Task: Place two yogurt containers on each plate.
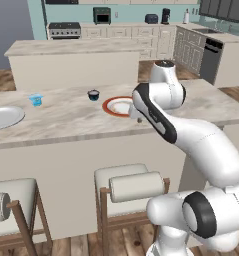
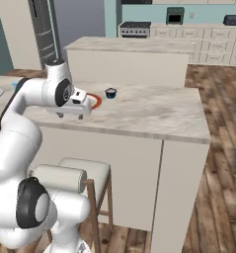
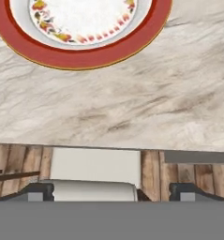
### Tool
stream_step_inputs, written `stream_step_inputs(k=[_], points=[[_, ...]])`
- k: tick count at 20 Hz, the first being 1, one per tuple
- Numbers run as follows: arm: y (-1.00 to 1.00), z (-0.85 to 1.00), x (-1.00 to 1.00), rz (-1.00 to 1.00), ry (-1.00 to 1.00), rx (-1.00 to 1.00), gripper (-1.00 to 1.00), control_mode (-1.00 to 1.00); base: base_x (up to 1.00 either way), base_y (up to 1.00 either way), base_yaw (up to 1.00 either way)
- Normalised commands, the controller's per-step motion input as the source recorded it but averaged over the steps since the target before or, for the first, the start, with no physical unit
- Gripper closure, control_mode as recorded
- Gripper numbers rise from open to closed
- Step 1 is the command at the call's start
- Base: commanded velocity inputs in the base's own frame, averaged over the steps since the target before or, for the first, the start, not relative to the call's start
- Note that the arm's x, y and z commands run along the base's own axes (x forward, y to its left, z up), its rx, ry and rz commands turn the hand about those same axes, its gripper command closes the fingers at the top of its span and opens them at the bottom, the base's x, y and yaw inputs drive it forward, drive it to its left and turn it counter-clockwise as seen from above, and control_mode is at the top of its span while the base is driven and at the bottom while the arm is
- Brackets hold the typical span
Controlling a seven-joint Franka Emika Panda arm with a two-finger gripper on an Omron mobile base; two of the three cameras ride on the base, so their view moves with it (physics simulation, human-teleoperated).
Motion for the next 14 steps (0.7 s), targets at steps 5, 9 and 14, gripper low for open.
stream_step_inputs(k=[5,9,14], points=[[0.08,0.23,0.87,-0.03,0.0,0.0,-1.0,-1.0,0.0,0.0,0.0],[0.01,0.51,0.76,-0.01,0.0,0.0,-1.0,-1.0,0.0,0.0,0.0],[-0.2,0.52,0.68,0.0,0.0,0.0,-1.0,-1.0,0.0,0.0,0.0]])
